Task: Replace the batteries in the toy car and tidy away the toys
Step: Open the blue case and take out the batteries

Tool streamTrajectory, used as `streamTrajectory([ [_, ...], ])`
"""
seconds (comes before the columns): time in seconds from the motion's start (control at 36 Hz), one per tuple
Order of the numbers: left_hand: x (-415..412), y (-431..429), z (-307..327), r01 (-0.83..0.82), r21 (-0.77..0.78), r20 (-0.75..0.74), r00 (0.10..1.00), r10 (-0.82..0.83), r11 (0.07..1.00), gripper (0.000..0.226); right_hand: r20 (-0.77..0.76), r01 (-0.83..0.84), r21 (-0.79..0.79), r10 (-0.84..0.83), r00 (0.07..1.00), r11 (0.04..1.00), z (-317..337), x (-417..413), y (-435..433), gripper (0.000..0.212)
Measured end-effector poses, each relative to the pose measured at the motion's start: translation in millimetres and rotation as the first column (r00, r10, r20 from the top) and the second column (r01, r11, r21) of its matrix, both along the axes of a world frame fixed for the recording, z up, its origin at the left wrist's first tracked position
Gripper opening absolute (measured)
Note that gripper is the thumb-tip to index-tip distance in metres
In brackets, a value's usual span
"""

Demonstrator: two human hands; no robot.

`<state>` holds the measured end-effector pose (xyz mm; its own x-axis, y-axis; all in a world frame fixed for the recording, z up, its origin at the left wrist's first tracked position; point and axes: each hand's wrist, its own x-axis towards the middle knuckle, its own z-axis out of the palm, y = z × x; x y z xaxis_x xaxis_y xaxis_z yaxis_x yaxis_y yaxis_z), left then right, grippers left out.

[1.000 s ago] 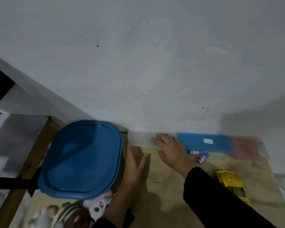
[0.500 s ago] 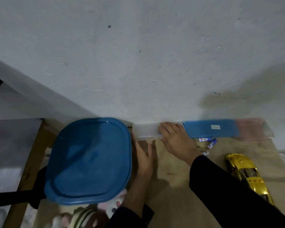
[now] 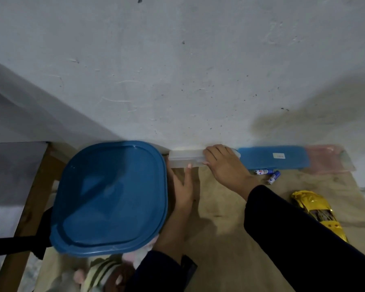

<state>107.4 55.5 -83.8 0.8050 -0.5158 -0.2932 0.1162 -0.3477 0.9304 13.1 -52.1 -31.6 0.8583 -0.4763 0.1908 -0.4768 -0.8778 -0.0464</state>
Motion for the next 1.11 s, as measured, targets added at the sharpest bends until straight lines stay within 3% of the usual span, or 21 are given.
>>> streamTrajectory([
  [0.14, -1, -1, 1, -0.012, -0.073, -0.048, 0.999, 0.009, 0.997, 0.080, 0.028, 0.014, 0.064, -0.016, 0.999, 0.998, -1, 2, 1, 0.036],
  [0.25, -1, -2, 3, -0.022, -0.096, -0.059, 0.998, 0.017, 0.995, 0.080, 0.029, 0.019, 0.091, -0.022, 0.999, 0.996, 2, 3, 1, 0.022],
  [0.44, 0, -3, 10, -0.029, -0.097, -0.090, 0.996, 0.020, 0.995, 0.076, 0.032, 0.037, 0.102, -0.041, 0.999, 0.994, 4, 6, 2, 0.019],
  [0.92, -3, 13, -1, 0.062, -0.019, -0.051, 0.997, -0.063, 0.998, 0.096, 0.171, 0.025, 0.183, -0.057, 0.984, 0.983, 15, 5, -4, 0.039],
  [1.03, -8, 12, 11, 0.002, 0.023, -0.018, 1.000, -0.001, 1.000, 0.102, 0.284, 0.046, 0.019, -0.049, 0.957, 0.999, 18, 2, -2, 0.033],
  [1.11, -9, 11, 13, -0.037, 0.030, -0.037, 0.999, 0.038, 0.999, 0.082, 0.375, 0.140, -0.059, -0.108, 0.921, 0.988, 20, 4, -4, 0.022],
])
